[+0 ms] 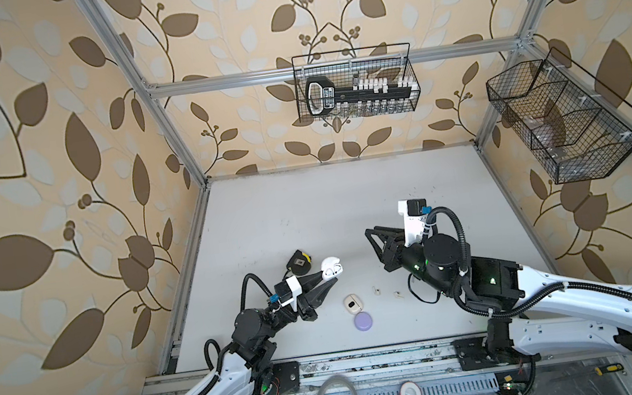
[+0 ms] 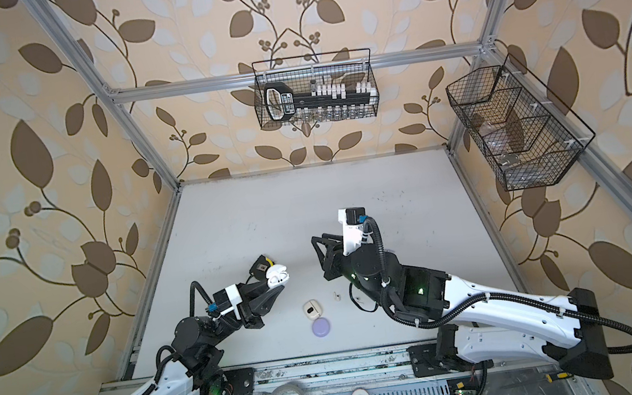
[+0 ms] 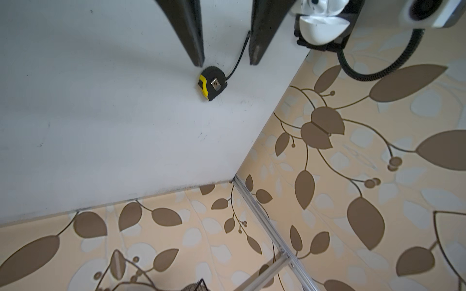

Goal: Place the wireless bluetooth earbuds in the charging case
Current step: 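Open the right gripper and draw it back from the case, then bring the right gripper back down onto the case held by the left gripper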

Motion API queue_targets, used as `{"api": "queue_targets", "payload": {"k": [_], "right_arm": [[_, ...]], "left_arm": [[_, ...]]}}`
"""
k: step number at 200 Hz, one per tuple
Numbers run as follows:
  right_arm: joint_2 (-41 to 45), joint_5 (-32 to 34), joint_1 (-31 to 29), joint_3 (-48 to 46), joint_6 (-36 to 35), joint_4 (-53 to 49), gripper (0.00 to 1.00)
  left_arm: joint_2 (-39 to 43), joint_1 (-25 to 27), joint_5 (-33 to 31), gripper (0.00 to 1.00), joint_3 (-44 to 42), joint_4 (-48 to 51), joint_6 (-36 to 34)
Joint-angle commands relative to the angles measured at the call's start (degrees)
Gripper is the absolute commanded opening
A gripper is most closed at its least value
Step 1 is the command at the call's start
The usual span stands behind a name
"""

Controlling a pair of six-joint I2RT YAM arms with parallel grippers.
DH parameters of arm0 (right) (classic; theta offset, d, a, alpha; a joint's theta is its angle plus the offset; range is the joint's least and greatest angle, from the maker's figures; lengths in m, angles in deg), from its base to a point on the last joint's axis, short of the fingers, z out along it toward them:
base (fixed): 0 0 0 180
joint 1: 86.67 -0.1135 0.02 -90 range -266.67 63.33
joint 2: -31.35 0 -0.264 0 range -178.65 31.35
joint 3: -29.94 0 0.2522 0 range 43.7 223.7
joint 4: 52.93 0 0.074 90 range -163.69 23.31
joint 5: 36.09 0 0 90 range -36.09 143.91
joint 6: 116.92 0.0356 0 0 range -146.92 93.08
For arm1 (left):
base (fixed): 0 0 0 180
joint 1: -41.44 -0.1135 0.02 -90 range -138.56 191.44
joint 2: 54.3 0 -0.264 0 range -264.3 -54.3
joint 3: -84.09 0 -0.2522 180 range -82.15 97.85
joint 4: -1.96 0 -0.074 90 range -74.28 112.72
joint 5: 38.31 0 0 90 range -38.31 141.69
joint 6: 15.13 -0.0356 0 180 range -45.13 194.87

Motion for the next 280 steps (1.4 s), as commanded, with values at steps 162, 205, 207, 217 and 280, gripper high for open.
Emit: {"api": "queue_targets", "payload": {"k": [162, 205, 207, 217, 280], "right_arm": [[-6.11, -6.94, -7.18, 5.26, -10.28, 2.6, 0.12], [-8.68, -7.94, -7.43, 5.46, -9.95, 2.9, 0.1], [-8.74, -7.94, -7.47, 5.51, -9.94, 2.95, 0.1], [-9.12, -7.84, -7.43, 5.21, -9.8, 2.99, 0.1], [-7.55, -7.13, -8.13, 4.11, -8.98, 3.57, 0.09]], "left_arm": [[-0.26, 0.23, 2.66, 0.0, 2.26, -2.73, -1.19], [-0.08, 0.23, 2.48, 0.0, 2.28, -2.46, -1.26], [-0.08, 0.23, 2.48, 0.0, 2.28, -2.46, -1.21], [-0.08, 0.23, 2.48, 0.0, 2.22, -2.46, -1.31], [0.01, 0.25, 2.4, 0.0, 2.19, -2.37, -1.3]]}}
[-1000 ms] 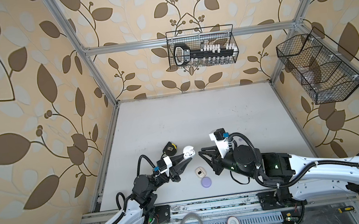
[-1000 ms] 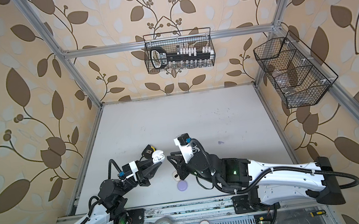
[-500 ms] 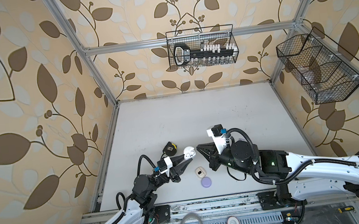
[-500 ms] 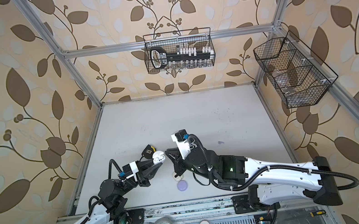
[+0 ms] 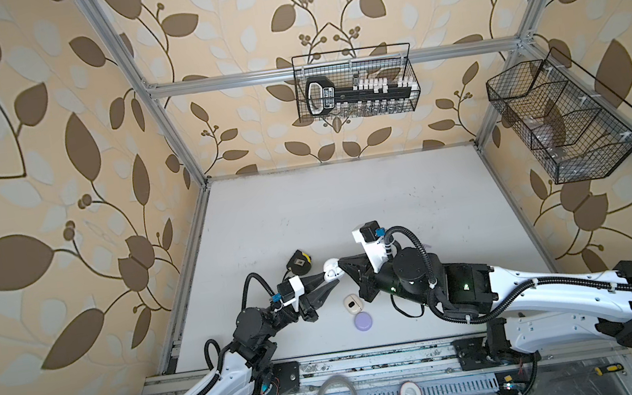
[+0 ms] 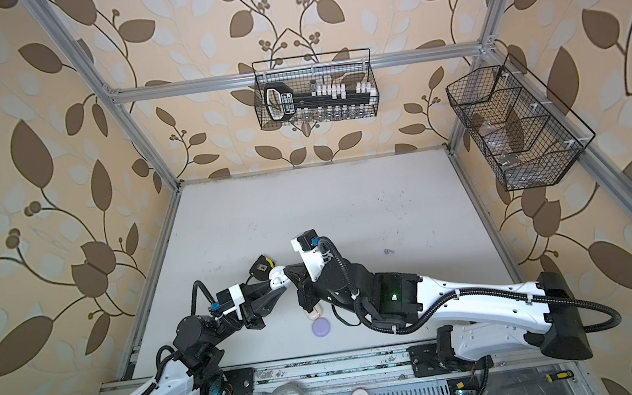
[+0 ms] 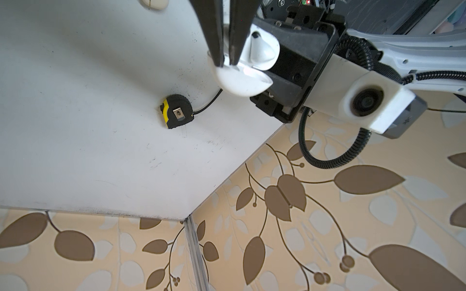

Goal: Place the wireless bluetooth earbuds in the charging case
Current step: 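Bring the right gripper back down onto the case held by the left gripper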

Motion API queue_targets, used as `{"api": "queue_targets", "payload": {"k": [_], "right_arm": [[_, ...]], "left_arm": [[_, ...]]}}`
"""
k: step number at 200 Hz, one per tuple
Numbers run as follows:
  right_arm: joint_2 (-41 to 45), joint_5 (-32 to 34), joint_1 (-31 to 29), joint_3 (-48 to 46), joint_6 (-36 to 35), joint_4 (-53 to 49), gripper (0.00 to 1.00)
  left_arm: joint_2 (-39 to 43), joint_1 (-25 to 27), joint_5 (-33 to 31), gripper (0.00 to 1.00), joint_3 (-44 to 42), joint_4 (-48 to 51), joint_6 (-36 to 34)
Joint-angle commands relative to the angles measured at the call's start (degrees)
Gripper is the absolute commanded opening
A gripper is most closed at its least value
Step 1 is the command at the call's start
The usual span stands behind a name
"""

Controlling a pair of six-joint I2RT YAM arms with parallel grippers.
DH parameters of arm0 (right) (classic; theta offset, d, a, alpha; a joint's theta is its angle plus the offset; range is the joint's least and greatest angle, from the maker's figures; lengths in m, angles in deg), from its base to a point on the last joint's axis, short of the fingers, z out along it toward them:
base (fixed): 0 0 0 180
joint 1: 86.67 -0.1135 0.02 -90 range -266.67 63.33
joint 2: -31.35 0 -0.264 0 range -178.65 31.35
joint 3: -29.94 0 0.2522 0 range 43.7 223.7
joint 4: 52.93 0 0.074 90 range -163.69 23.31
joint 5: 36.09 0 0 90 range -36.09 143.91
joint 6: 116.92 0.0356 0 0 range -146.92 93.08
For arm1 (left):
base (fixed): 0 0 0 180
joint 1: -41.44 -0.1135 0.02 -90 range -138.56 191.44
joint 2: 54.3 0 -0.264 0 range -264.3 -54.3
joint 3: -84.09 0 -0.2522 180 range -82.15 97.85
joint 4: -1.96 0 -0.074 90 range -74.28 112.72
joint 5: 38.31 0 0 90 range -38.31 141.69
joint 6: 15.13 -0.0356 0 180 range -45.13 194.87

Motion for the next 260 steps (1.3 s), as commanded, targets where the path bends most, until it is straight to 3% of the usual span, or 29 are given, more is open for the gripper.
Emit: {"api": "queue_targets", "payload": {"k": [1, 36, 67, 105, 139, 186, 260], "right_arm": [[1.35, 0.18, -0.57, -0.24, 0.47, 0.79, 0.09], [4.32, 0.92, 1.29, 0.69, 1.06, -0.61, 0.12], [6.27, -3.9, 8.08, -0.13, 3.62, -0.86, 0.14], [1.4, -13.39, 14.02, 0.38, 3.24, -0.56, 0.18], [-3.58, -19.07, 13.34, 1.55, 1.76, 1.74, 0.24], [-6.31, -19.41, 8.98, 3.99, -0.29, 3.81, 0.24], [1.95, -19.26, 7.47, -2.13, -2.12, 12.41, 0.24]], "left_arm": [[0.56, 0.24, 1.17, 0.0, 2.17, -3.11, -1.03], [0.47, 0.23, 1.35, 0.0, 2.21, -3.27, -1.03], [0.38, 0.23, 1.88, 0.0, 2.35, -2.86, -1.28], [-0.82, 0.24, 4.5, 0.0, 3.18, -3.09, -1.27], [-1.64, 0.23, 5.28, 0.0, 3.31, -3.73, -1.12], [-1.91, 0.24, 5.39, 0.0, 3.48, -3.73, -1.03], [-2.3, 0.26, 5.94, 0.0, 3.6, -3.73, -1.08]]}}
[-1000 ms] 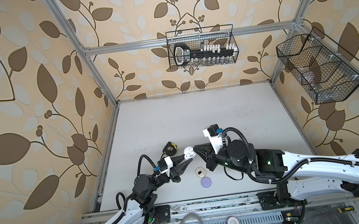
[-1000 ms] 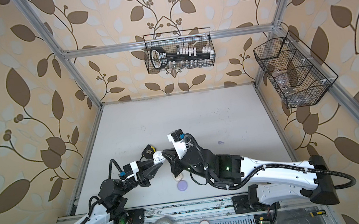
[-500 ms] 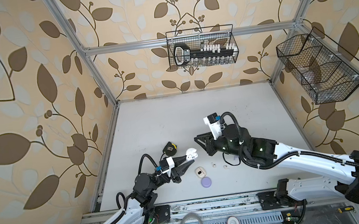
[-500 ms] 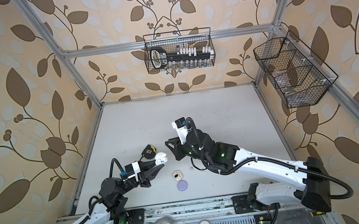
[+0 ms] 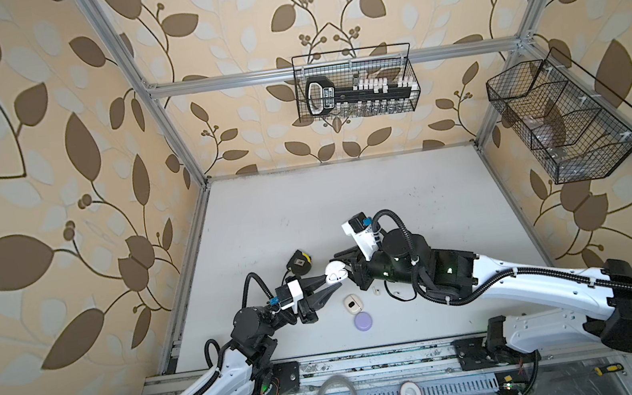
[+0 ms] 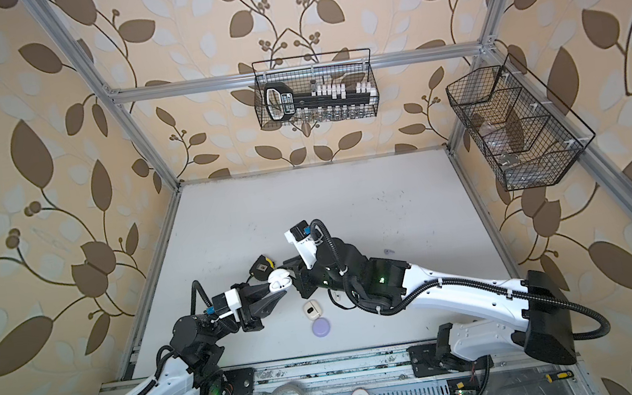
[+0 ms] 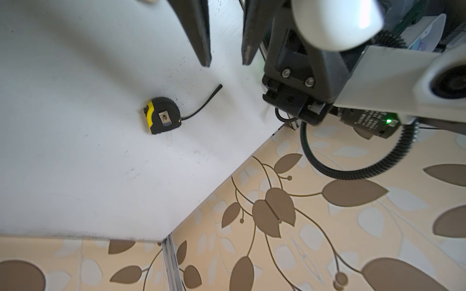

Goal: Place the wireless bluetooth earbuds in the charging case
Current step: 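Bring the right gripper back down onto the case held by the left gripper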

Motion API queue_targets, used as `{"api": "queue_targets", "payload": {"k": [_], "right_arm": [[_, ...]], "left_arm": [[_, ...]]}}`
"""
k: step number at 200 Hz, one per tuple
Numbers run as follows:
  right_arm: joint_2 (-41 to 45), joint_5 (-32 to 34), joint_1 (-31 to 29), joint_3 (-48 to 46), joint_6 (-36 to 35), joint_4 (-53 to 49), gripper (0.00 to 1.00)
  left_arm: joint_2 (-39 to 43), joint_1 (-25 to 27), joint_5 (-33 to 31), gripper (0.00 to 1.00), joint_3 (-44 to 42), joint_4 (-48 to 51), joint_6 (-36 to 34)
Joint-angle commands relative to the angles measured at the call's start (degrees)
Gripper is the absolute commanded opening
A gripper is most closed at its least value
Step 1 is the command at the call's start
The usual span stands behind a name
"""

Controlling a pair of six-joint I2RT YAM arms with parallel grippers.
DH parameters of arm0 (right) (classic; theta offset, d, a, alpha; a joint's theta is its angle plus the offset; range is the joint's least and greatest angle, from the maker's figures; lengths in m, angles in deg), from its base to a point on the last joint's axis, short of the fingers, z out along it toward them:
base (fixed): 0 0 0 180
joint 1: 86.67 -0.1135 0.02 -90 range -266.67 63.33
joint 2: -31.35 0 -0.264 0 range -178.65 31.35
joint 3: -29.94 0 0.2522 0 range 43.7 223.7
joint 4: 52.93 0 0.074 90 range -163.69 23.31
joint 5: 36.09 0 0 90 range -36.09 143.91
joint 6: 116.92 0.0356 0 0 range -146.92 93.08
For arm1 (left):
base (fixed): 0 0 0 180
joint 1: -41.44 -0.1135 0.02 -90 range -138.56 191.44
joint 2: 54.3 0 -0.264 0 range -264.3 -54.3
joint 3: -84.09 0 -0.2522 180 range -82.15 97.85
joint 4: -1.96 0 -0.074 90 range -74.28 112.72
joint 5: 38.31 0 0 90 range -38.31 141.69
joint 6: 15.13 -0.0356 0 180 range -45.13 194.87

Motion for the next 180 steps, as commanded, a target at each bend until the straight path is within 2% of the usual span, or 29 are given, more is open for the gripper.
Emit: {"api": "queue_targets", "payload": {"k": [1, 18, 35, 58, 83, 101, 124, 148, 180], "right_arm": [[4.16, -2.58, -1.21, -2.17, -1.18, 8.85, 0.25], [5.44, -3.31, -0.3, -3.74, -0.96, 11.12, 0.25], [4.97, -6.95, 1.14, -4.17, -0.26, 13.16, 0.26], [3.99, -7.97, 0.23, -3.41, -0.96, 13.12, 0.25], [5.3, -4.7, -0.81, -3.82, -1.28, 11.57, 0.25], [7.28, 0.11, -0.82, -3.75, -0.92, 8.37, 0.25], [8.4, 6.27, 2.19, -3.0, 2.82, 2.39, 0.27], [5.61, -0.18, 8.36, -2.89, 6.51, 0.22, 0.24], [1.68, -3.0, 6.59, -2.0, 4.99, 0.58, 0.24]], "left_arm": [[-0.71, 0.2, 1.01, 0.0, 1.44, 1.04, -0.87], [-0.99, 0.19, 1.47, 0.0, 1.62, 0.93, -0.95], [-1.5, 0.19, 1.74, 0.0, 1.7, 0.75, -0.83], [-1.8, 0.19, 1.67, 0.0, 1.7, 0.6, -0.9], [-1.78, 0.19, 0.88, 0.0, 1.81, 1.24, -1.09], [-1.87, 0.19, 0.77, 0.0, 1.92, 1.69, -1.18], [-2.22, 0.21, 1.43, 0.0, 2.05, 1.18, -1.13], [-2.23, 0.19, 1.92, 0.0, 2.04, 0.77, -1.05], [-2.39, 0.22, 1.92, 0.0, 2.04, 0.76, -1.13]]}}
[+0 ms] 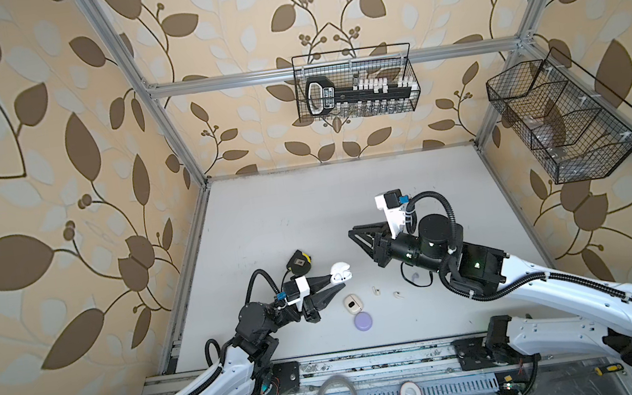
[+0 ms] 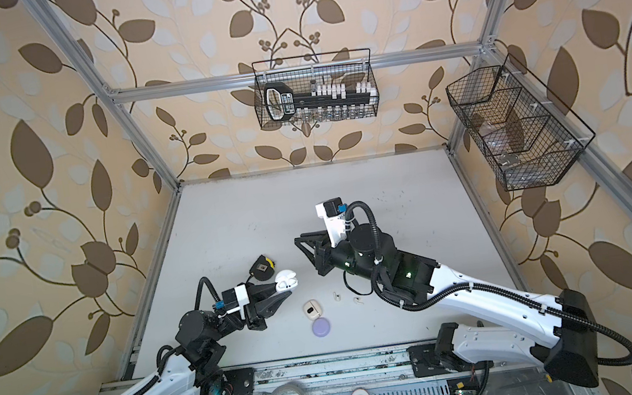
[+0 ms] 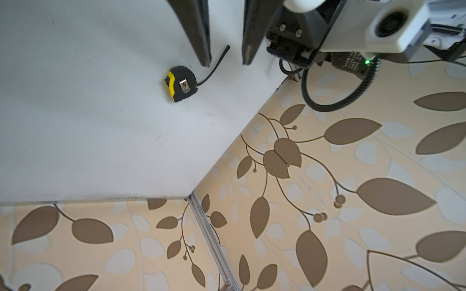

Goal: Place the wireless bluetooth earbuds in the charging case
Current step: 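Bring the right gripper back down onto the case held by the left gripper, then press the white case lid shut with the right gripper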

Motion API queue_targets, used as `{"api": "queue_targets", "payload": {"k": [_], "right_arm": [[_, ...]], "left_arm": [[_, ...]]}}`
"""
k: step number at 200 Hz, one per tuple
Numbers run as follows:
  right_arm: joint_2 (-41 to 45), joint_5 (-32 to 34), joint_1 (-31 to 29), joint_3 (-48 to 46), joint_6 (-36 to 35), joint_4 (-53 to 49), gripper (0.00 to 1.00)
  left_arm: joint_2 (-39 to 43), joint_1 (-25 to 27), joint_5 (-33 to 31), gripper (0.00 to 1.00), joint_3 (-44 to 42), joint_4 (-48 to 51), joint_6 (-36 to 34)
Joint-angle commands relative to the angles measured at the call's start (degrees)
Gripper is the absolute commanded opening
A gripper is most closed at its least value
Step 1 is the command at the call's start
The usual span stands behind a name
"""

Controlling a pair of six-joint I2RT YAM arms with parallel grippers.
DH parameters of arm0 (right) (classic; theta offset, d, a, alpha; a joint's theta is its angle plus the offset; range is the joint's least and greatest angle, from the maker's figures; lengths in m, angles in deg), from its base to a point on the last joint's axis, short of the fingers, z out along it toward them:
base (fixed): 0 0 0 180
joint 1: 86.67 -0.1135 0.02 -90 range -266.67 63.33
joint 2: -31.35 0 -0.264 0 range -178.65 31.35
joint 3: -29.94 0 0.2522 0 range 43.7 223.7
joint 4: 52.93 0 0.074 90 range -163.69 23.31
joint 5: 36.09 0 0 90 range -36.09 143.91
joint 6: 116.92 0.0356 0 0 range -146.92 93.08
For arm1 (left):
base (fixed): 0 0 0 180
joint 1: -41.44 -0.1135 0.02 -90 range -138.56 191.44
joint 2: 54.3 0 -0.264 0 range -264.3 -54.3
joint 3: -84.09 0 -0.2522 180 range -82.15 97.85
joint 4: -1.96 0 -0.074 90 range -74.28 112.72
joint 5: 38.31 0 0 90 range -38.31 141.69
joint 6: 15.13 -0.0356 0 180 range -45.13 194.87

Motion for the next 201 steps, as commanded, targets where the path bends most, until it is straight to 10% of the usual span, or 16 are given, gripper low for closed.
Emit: {"api": "queue_targets", "payload": {"k": [1, 201], "right_arm": [[-2.44, -3.04, -1.8, 1.01, 0.24, -1.9, 0.24], [2.0, -7.2, -9.42, -2.37, -4.68, 7.85, 0.23]], "left_arm": [[-0.03, 0.18, 0.98, 0.0, 2.04, -2.34, -1.08], [0.05, 0.17, 0.72, 0.0, 2.39, -1.12, -1.21]]}}
